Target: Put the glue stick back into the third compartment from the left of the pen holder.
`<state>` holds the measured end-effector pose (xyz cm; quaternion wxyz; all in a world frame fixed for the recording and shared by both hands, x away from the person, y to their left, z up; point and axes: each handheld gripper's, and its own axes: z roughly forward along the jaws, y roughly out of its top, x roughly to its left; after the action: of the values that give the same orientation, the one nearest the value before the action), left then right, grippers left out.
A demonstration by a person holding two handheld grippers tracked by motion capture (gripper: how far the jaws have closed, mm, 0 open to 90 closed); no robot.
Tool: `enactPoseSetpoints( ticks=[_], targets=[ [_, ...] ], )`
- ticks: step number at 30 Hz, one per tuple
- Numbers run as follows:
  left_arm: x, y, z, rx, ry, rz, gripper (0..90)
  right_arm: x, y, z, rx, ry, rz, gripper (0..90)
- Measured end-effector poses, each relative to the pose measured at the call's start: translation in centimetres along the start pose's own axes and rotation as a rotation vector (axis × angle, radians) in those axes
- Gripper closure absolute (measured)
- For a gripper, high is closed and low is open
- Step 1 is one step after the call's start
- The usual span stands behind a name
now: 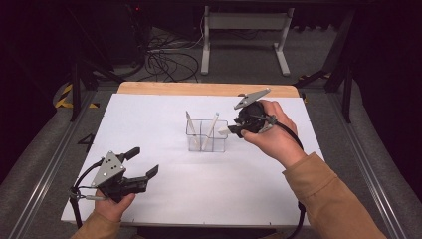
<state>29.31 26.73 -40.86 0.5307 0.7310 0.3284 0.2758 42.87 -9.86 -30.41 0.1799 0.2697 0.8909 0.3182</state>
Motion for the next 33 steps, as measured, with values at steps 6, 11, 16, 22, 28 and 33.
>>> enactPoseSetpoints(
  ticks=[6, 11, 16, 22, 28, 33],
  targets=[
    [0.0, -0.1, -0.1, 0.001, 0.002, -0.002, 18.9, -0.4, 0.4, 0.8, 0.023, -0.007, 0.006, 65.1],
    [0.1, -0.1, -0.2, 0.000, 0.005, -0.007, 18.9, -0.7, 0.7, 1.8, 0.044, -0.009, 0.007, 65.1],
    [0.1, -0.2, -0.2, 0.003, 0.003, -0.007, 18.9, -0.6, 0.9, 2.7, 0.058, -0.002, 0.006, 65.1],
    [0.2, -0.2, -0.3, 0.001, 0.004, -0.009, 18.9, -0.5, 1.1, 3.9, 0.085, -0.003, -0.001, 65.1],
    [0.2, -0.3, -0.4, -0.001, 0.005, -0.019, 18.9, -0.4, 1.3, 4.8, 0.099, 0.001, 0.002, 65.1],
    [0.3, -0.3, -0.4, -0.001, 0.007, -0.014, 18.9, -0.4, 1.3, 5.5, 0.091, 0.002, 0.014, 64.6]
  ],
)
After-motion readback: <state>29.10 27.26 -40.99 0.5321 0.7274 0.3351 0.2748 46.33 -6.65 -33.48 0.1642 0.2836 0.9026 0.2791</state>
